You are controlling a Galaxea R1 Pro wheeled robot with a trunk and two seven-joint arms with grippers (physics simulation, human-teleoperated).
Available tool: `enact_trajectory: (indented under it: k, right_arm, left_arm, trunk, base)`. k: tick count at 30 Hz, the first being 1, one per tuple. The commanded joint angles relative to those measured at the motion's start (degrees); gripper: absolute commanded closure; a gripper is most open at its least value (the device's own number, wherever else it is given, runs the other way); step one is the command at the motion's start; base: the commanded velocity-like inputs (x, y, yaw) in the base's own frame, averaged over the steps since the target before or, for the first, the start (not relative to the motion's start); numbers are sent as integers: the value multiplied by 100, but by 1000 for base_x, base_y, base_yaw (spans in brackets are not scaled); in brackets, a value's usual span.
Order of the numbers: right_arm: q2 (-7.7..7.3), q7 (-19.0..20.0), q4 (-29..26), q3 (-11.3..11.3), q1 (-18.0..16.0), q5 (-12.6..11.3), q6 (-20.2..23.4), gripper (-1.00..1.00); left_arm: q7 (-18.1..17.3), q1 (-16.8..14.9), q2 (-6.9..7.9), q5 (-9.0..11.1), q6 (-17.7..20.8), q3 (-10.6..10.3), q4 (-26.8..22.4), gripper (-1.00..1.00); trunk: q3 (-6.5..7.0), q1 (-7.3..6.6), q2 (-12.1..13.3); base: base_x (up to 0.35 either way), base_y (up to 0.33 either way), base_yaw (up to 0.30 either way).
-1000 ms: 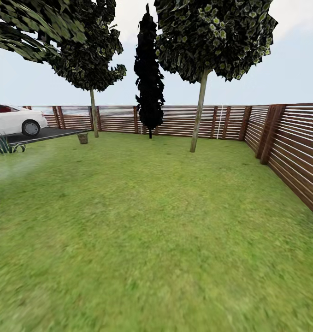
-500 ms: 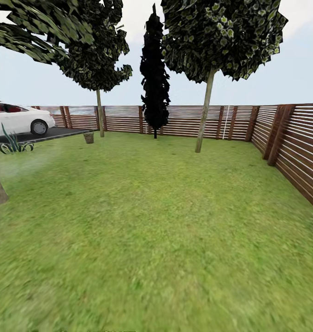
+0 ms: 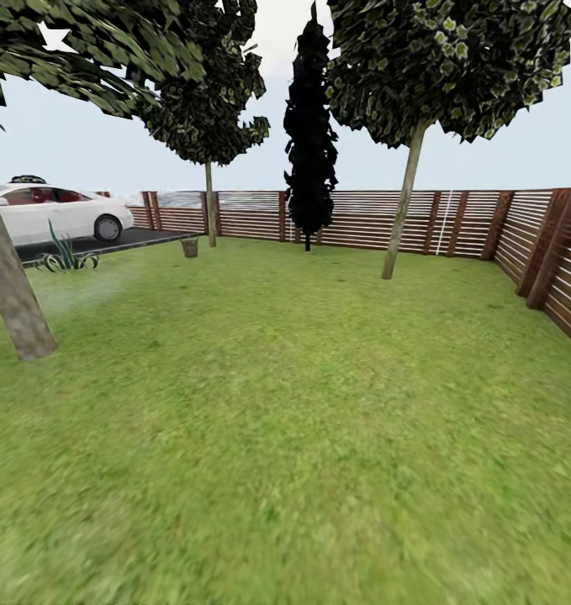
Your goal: Take the three Easter eggs out of the wicker basket on the lawn in the garden, then place them on the lawn next to a single tree (choose any tree) so that all three eggs are next to the same tree and none are left in the basket.
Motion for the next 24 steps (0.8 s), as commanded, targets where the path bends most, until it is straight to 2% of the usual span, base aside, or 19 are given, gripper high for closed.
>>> enact_trajectory:
  k: [1, 11, 24]
  right_arm:
    - [-1, 1, 5, 1, -3, 3, -18, -100]
    - [45, 18, 12, 2, -3, 31, -42, -100]
    - [56, -5, 14, 1, -3, 41, -75, -100]
  left_arm:
    - [-4, 3, 0, 4, -2, 4, -10, -100]
    - [-4, 3, -6, -1, -2, 4, -9, -100]
    - [-4, 3, -1, 1, -2, 4, -10, -100]
  trunk:
    - [-5, 0, -2]
    - [-18, 0, -2]
    - [-88, 0, -2]
  base:
    - [0, 0, 19]
    - [0, 0, 29]
    - [0, 0, 213]
